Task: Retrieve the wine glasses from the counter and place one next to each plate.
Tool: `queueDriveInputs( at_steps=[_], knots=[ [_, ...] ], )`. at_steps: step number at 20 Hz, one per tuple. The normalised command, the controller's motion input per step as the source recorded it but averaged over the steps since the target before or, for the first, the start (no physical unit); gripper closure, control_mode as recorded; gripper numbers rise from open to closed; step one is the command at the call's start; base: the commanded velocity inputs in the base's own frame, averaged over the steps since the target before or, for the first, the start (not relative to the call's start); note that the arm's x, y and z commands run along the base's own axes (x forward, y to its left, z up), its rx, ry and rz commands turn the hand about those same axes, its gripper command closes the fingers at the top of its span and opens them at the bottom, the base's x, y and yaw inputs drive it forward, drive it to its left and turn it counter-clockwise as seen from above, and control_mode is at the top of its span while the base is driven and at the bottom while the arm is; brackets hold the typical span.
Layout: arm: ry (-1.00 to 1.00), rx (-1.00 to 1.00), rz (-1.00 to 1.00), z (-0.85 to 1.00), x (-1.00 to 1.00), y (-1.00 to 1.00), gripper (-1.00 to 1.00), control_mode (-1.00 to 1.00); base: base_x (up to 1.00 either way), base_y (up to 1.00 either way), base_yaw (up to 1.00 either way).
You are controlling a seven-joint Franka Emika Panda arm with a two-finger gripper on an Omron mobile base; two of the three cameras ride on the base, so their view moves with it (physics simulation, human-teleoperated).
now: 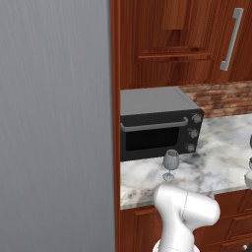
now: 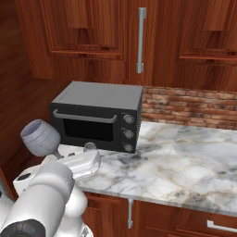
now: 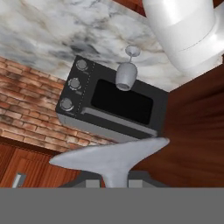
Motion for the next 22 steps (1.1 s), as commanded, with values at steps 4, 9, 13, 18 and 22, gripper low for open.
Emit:
queueDriveInputs(
  at_steps=[4,9,13,18,22],
  knots=[
    [0.00,0.11,0.00,0.00,0.00,-0.01,1.00,-1.00,0.00,0.00,0.00],
    [0.00,0.08,0.00,0.00,0.01,0.00,1.00,-1.00,0.00,0.00,0.00],
    [0.00,0.02,0.00,0.00,0.00,0.00,1.00,1.00,-0.06,0.00,0.00],
    [0.00,0.00,0.00,0.00,0.00,0.00,1.00,1.00,-0.48,0.18,0.00],
    [0.00,0.00,0.00,0.00,0.00,0.00,1.00,1.00,-0.40,0.41,0.00]
  ],
)
